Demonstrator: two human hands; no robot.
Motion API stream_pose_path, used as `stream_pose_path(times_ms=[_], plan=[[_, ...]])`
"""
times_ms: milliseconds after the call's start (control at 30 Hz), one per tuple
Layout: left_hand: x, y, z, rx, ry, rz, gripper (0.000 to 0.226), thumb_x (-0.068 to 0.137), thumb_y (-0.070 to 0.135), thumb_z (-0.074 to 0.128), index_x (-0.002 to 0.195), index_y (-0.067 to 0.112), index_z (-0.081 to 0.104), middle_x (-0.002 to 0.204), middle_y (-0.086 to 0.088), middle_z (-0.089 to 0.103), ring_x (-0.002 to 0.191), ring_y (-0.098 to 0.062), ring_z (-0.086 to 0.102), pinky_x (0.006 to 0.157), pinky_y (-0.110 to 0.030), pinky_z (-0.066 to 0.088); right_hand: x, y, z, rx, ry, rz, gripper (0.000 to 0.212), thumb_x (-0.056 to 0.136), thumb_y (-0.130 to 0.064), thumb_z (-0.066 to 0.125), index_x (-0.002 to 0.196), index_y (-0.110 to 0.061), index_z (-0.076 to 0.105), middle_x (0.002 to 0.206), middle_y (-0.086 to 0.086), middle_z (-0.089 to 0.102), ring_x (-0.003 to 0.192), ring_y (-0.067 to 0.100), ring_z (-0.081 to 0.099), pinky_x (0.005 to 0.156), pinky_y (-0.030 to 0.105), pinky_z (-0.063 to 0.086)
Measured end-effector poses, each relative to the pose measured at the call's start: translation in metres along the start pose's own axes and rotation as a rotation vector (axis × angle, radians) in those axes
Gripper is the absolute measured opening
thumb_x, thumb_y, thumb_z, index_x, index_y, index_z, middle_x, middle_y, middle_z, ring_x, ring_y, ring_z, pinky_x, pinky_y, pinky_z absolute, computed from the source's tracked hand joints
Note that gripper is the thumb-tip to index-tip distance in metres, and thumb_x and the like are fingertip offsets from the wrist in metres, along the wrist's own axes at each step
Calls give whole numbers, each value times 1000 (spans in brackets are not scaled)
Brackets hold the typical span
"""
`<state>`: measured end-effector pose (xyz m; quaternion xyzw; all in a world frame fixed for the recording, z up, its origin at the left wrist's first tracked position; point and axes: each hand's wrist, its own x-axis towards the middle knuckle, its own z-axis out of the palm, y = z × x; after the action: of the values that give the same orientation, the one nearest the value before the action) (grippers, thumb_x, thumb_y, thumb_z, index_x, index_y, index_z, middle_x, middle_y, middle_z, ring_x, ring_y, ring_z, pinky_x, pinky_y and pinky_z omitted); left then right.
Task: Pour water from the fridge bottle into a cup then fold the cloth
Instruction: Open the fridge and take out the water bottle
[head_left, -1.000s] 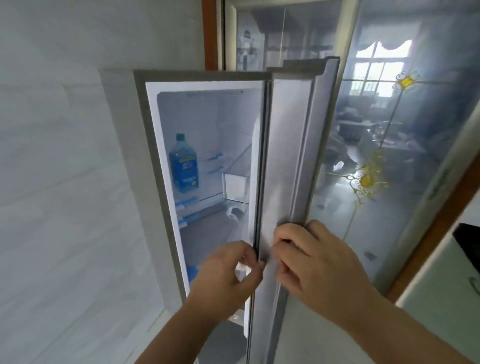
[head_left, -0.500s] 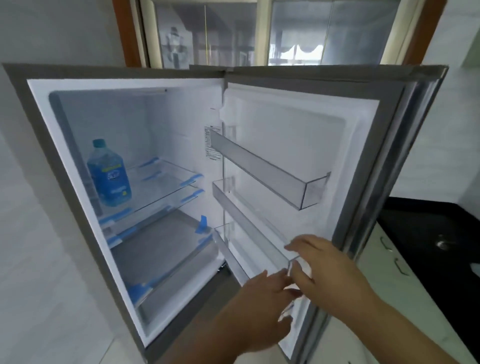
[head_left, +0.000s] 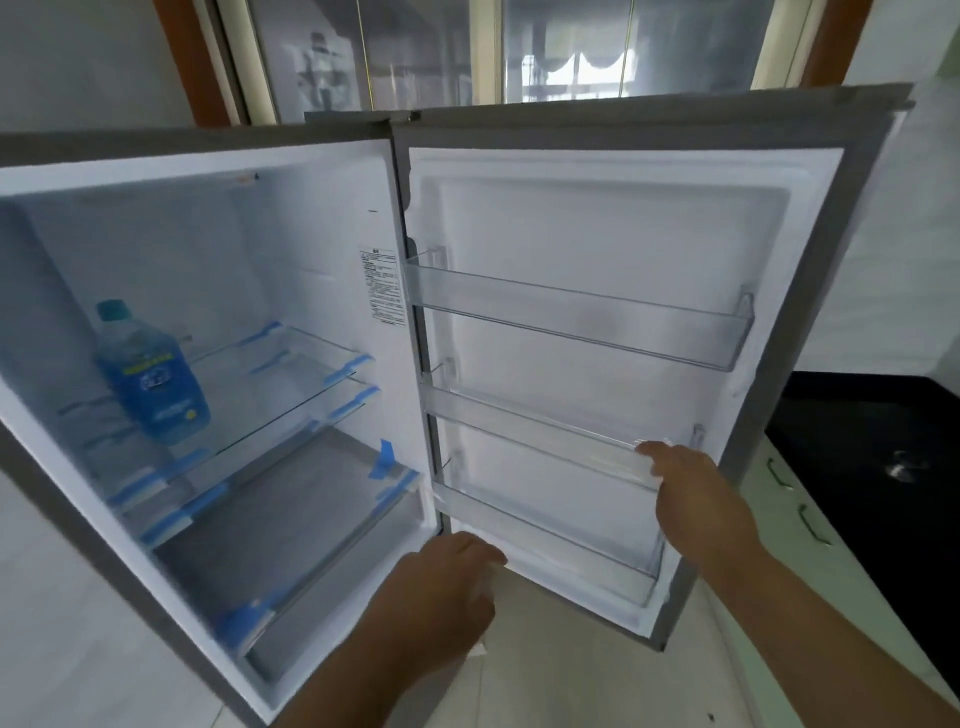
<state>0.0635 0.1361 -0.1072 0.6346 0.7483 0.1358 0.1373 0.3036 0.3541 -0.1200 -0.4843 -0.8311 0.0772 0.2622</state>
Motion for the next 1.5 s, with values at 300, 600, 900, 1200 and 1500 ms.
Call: stream_pose_path(times_ms=[300,600,900,1200,1500], plan=[[105,25,-23,64,134,10,71,104,38,53,165,38,15,174,16,8,160,-11,14,129,-44,24,40,39,13,38,111,20,69,75,25,56,126,-20,70,109,2,69,100,27,63,71,41,58],[204,42,8,199,103,-56,94,101,36,55,166,26,-12,173,8,-18,160,-16,-19,132,-45,8,83,71,22,113,162,-17,71,74,27,57,127,-18,71,115,3,69,107,23,66,83,32,54],[209,30,-31,103,86,22,68,104,36,54,164,33,23,174,11,15,161,-13,10,127,-44,21,108,50,4,-95,232,-105,42,77,11,66,110,-13,74,105,7,74,86,31,68,81,52,56],[136,-83,-106,61,309,-208,36,99,33,59,135,34,62,142,15,59,129,-10,55,114,-34,41,136,-158,39,227,-370,-411,17,99,-38,60,115,-41,63,114,-29,60,102,-4,61,91,16,48],[35,-233,-154,138,376,-776,62,96,40,57,154,26,40,162,0,37,147,-25,37,116,-43,37,166,-384,138,603,-724,-484,51,98,-35,67,145,-31,48,144,-10,56,127,4,56,111,38,47]])
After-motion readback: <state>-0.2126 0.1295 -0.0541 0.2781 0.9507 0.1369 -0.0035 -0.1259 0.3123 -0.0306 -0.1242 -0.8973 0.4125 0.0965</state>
